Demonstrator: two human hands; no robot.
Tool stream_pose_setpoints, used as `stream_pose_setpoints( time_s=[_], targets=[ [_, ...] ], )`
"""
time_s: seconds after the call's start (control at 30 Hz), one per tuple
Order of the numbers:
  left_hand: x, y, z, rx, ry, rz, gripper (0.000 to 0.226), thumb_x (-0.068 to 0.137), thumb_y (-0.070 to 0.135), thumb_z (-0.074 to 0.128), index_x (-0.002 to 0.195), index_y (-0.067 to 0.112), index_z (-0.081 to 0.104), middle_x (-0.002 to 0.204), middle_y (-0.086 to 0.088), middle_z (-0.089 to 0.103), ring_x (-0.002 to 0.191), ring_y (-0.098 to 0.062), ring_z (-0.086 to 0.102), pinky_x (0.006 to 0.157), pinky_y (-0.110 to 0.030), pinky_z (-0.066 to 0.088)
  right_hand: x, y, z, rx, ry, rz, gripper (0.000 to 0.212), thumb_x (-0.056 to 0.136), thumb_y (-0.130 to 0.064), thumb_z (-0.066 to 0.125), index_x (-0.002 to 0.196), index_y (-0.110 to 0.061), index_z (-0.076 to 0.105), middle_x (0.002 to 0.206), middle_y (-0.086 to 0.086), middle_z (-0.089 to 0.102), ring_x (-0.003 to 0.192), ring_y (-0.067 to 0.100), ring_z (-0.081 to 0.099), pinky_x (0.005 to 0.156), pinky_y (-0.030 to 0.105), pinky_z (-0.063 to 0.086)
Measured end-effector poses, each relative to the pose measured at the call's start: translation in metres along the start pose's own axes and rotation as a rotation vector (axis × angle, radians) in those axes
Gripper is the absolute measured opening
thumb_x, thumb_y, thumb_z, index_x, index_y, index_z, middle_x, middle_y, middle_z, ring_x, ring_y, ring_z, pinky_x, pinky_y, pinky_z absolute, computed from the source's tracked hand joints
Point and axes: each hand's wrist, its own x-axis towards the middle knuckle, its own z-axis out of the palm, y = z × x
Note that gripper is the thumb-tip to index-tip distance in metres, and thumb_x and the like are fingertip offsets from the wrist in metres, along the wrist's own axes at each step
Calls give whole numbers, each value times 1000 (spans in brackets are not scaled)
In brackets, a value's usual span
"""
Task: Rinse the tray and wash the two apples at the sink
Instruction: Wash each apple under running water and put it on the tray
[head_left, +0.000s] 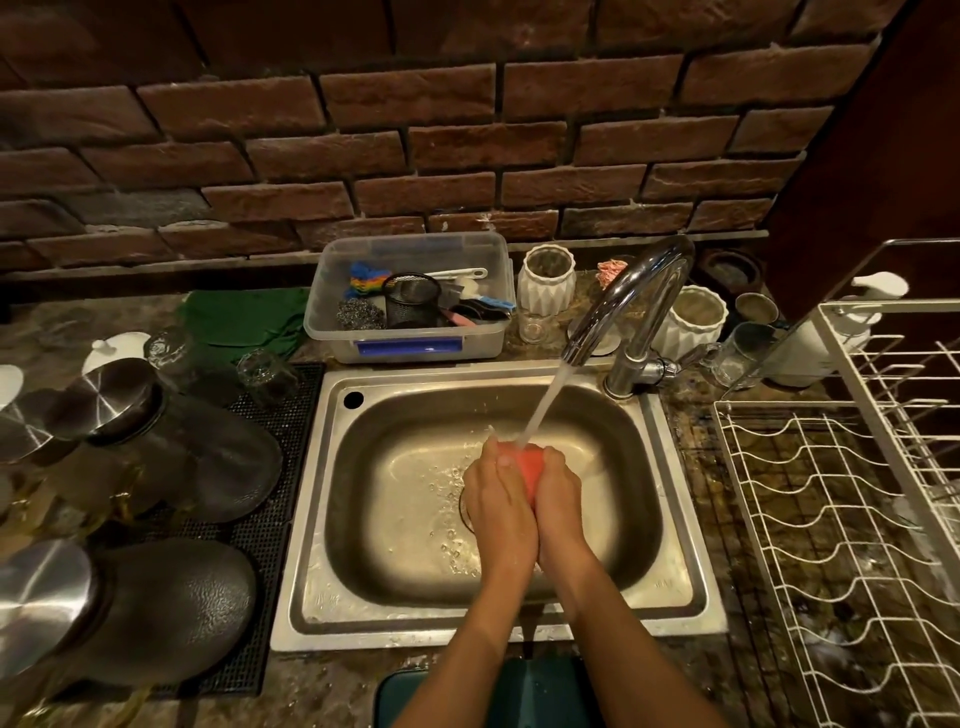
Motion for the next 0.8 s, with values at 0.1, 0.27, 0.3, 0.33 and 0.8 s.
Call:
stream_pose_setpoints(
  time_s=[0.1, 0.27, 0.3, 0.33, 0.8],
  targets=[
    [-2, -1, 0, -59, -52, -104, 52, 103, 49, 39, 153, 38, 33, 148, 2, 39, 135, -20, 44, 111, -49, 43, 3, 1, -3, 6, -22, -1, 31, 97, -28, 48, 100, -10, 72, 94, 14, 75, 87, 26, 70, 64, 30, 51],
    [7, 10, -2, -136, 66, -178, 33, 96, 50, 44, 105, 25, 64, 95, 5, 69, 95, -19, 65, 90, -42, 53, 2, 15, 0, -116, 8, -125, 29, 99, -32, 40, 94, -18, 64, 98, 6, 72, 96, 25, 69, 76, 38, 56],
    [8, 13, -1, -149, 80, -196, 28, 101, 41, 41, 103, 26, 65, 94, 5, 69, 95, -20, 65, 89, -41, 51, 0, 16, 0, -131, 13, -147, 30, 101, -35, 37, 102, -19, 63, 101, 4, 70, 98, 23, 67, 80, 36, 54],
    [8, 14, -1, -158, 93, -199, 29, 103, 35, 38, 104, 26, 65, 96, 4, 69, 98, -21, 64, 90, -40, 51, -2, 16, -1, -136, 13, -168, 31, 104, -36, 35, 110, -20, 61, 103, 1, 68, 98, 18, 66, 78, 31, 52],
    [-8, -3, -48, -469, -348, -319, 39, 102, 30, 52, 140, 22, 54, 135, -12, 59, 116, -27, 65, 91, -46, 60, -17, 19, -40, -156, -364, -121, 56, 85, -25, 78, 135, -25, 52, 126, 1, 60, 114, 22, 63, 92, 38, 59]
  ],
)
